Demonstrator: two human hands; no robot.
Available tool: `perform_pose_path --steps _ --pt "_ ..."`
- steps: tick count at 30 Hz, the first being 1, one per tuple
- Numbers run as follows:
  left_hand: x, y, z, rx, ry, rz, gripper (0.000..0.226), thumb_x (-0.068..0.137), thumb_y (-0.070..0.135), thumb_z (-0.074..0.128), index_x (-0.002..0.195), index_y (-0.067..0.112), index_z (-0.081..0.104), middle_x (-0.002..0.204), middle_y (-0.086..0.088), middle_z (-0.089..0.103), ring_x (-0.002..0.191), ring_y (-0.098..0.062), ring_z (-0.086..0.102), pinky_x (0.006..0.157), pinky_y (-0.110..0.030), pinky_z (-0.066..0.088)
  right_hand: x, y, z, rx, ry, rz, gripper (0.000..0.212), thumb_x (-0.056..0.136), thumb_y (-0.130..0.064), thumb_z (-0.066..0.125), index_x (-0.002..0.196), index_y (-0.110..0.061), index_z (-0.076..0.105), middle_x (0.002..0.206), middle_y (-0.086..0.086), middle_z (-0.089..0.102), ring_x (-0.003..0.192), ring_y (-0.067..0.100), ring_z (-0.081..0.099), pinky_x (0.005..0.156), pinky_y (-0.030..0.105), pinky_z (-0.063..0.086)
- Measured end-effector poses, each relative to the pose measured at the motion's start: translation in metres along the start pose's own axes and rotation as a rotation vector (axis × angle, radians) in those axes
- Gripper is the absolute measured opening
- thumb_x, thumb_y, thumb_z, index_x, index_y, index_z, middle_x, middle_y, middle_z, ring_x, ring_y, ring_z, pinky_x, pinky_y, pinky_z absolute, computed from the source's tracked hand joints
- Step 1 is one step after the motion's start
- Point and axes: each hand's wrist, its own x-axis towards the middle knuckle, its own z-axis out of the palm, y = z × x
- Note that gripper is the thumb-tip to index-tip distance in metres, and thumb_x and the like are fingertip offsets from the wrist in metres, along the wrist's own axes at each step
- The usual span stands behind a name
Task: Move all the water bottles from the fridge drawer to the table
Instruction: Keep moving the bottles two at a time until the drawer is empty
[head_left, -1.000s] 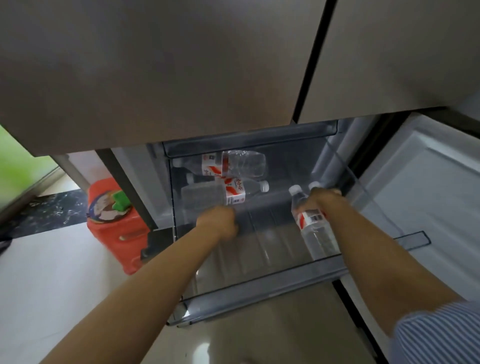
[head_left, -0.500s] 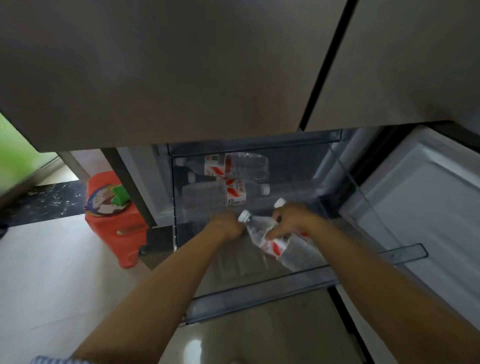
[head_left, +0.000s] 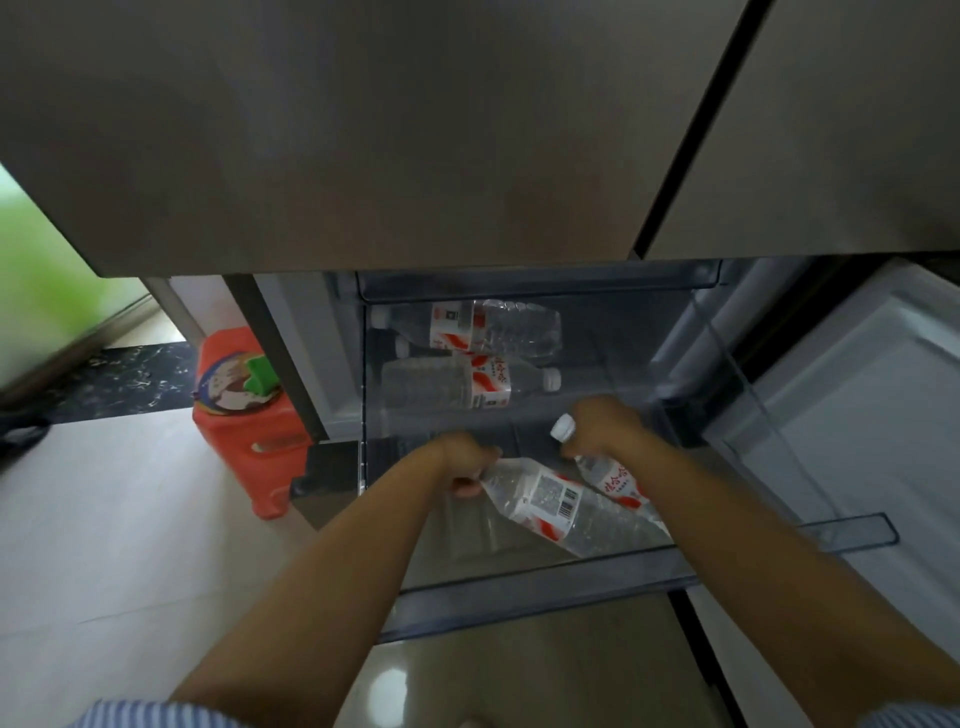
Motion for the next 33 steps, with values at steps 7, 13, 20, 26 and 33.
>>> perform_pose_path --steps 7,13,20,26,33 --pt "-0.078 0.016 -0.008 0.112 0.206 0.438 0.026 0.090 0.013 0.057 0.066 0.018 0.047 0.065 0.001 0.048 0.053 -0.011 0.047 0.042 -0.013 0.037 -0.066 -0.012 -0.029 0.089 0.312 -0.178 0.036 0.077 -0.030 0.069 0.104 -0.007 0.065 0.112 0.011 0.067 0.104 0.028 0.063 0.081 0.031 0.048" --pt "-0.171 0.013 -0.023 0.352 0.637 0.595 0.025 0.085 0.024 0.064 0.101 0.004 0.064 0.092 -0.003 0.056 0.087 -0.017 0.052 0.072 -0.026 0.039 -0.135 -0.047 -0.060 0.373 0.534 -0.349 0.017 0.077 -0.025 0.070 0.076 -0.014 0.057 0.084 0.010 0.060 0.077 0.019 0.052 0.059 0.025 0.034" --pt "-0.322 -0.050 -0.073 0.243 1.071 0.642 0.021 0.083 0.015 0.064 0.102 0.007 0.067 0.099 0.000 0.057 0.091 -0.011 0.046 0.078 -0.020 0.032 -0.230 -0.145 -0.115 0.510 0.844 -0.652 0.031 0.077 -0.026 0.071 0.091 0.001 0.067 0.095 0.017 0.069 0.088 0.030 0.063 0.073 0.037 0.048" --pt "-0.470 -0.154 -0.080 0.419 1.181 0.389 0.024 0.082 0.014 0.063 0.105 0.009 0.066 0.113 -0.007 0.061 0.093 -0.013 0.046 0.078 -0.020 0.033 -0.359 -0.241 -0.125 0.600 0.814 -0.902 0.030 0.077 -0.024 0.071 0.093 0.001 0.066 0.084 0.011 0.059 0.078 0.019 0.049 0.055 0.018 0.032" --pt "-0.606 -0.310 -0.052 0.430 1.159 -0.108 0.014 0.084 0.015 0.062 0.097 0.009 0.066 0.105 -0.009 0.062 0.093 -0.021 0.055 0.058 -0.017 0.038 -0.501 -0.370 -0.029 0.519 0.384 -1.193 0.030 0.076 -0.026 0.072 0.060 -0.010 0.051 0.066 0.004 0.049 0.073 0.020 0.048 0.058 0.025 0.035"
